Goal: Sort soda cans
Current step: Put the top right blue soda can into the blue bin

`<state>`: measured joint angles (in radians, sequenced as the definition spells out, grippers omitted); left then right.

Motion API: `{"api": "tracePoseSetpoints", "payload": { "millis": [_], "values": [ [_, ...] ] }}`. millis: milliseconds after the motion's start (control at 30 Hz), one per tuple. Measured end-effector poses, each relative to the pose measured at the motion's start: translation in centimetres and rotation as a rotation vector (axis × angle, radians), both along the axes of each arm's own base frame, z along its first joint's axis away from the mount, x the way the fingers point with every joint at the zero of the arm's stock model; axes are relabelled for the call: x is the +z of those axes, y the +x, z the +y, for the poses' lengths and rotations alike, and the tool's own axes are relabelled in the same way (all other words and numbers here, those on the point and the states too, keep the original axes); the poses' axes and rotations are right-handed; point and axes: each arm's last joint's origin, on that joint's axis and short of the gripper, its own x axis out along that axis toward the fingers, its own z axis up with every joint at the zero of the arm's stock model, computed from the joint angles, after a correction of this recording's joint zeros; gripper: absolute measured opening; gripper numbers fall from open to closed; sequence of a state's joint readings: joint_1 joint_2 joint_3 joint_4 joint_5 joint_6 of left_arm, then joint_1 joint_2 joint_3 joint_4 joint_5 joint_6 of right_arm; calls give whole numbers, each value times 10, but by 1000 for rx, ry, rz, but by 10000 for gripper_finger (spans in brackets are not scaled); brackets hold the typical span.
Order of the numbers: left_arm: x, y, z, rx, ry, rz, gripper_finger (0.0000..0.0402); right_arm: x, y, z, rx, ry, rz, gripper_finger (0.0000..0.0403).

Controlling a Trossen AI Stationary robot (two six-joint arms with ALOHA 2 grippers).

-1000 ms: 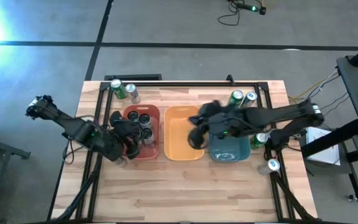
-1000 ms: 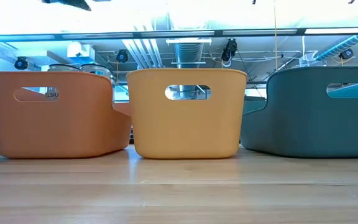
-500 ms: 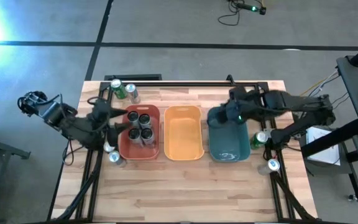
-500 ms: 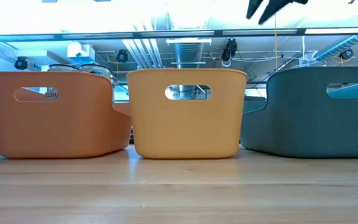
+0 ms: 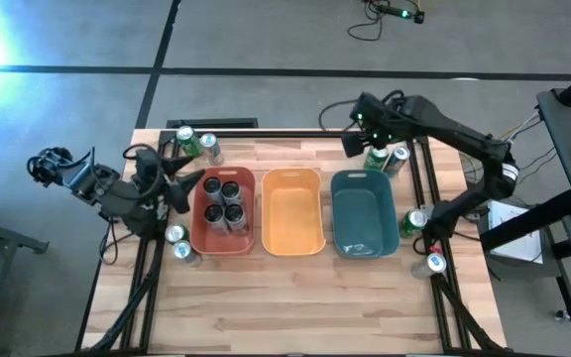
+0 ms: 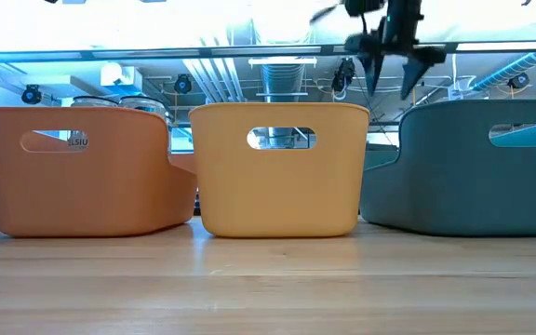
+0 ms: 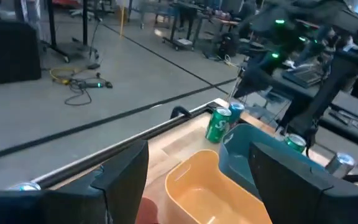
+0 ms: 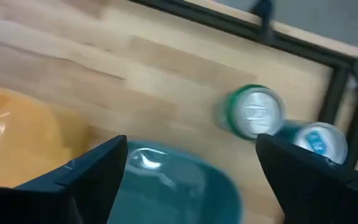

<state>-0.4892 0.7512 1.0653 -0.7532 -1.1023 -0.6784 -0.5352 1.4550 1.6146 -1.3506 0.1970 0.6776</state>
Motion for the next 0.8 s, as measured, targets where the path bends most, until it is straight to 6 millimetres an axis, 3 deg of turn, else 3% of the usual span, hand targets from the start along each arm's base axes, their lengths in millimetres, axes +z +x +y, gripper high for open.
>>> {"api": "tracePoseSetpoints", "payload": {
  "millis": [167,267,533,800],
  "values": [
    [1,-2,1,-104,44,61,258,-14,-26,-44,-219,95,52,361],
    [0,0,-1,-133,67,88,258,-15,-40,-57,-374,98,57,361],
    [-3,13,-6,-85,352,285,258,-19,-52,-50,-767,42,16,361],
    [-2,17,0,35,456,361,258,-50,-62,-35,-974,82,68,361]
  ]
}}
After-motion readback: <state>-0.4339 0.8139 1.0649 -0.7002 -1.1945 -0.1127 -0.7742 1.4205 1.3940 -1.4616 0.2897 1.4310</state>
